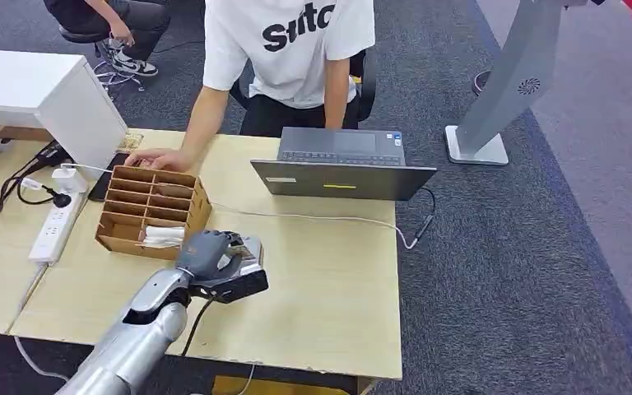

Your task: Pass the card to the sensor for recognition and then transmit it.

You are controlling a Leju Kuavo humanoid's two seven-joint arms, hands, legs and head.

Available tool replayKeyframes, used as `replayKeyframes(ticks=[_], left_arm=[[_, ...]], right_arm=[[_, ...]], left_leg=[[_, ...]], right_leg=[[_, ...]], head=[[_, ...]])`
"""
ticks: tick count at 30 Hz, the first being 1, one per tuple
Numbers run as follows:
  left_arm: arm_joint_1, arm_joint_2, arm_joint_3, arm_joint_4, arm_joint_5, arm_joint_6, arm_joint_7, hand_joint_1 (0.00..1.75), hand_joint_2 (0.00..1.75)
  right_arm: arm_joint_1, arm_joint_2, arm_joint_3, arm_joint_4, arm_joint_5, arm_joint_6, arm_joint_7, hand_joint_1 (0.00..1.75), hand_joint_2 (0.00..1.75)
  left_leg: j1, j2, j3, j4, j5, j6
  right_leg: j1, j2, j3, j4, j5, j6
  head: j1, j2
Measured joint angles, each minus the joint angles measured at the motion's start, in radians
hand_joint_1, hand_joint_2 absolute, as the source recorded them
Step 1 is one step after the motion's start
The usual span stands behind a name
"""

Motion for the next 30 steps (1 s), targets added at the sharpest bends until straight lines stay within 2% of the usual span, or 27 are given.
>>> replayKeyframes(ticks=[3,22,30], left_arm=[[-0.004,-0.003,0.001,0.027,-0.006,-0.007,-0.001,1.75,1.75],[-0.012,-0.005,0.002,0.04,-0.009,-0.005,-0.013,1.75,1.75],[-0.034,0.034,0.024,0.003,-0.005,-0.002,0.005,1.75,1.75]], right_arm=[[0.0,0.0,0.007,0.0,0.006,0.003,0.0,0.0,1.75],[-0.004,0.0,0.013,0.0,0.008,0.009,0.006,0.0,1.75],[0.0,0.0,0.013,0.0,0.003,0.01,-0.004,0.0,1.75]], left_leg=[[0.0,0.0,0.0,0.0,0.0,0.0],[0.0,0.0,0.002,0.0,0.0,0.0],[0.0,-0.001,0.002,0.0,0.0,0.0]], right_leg=[[0.0,0.0,0.0,0.0,0.0,0.0],[0.0,-0.001,0.003,0.0,0.0,0.0],[0.0,-0.001,0.002,0.0,0.0,0.0]], head=[[0.0,0.0],[0.0,0.0],[0.0,0.0]])
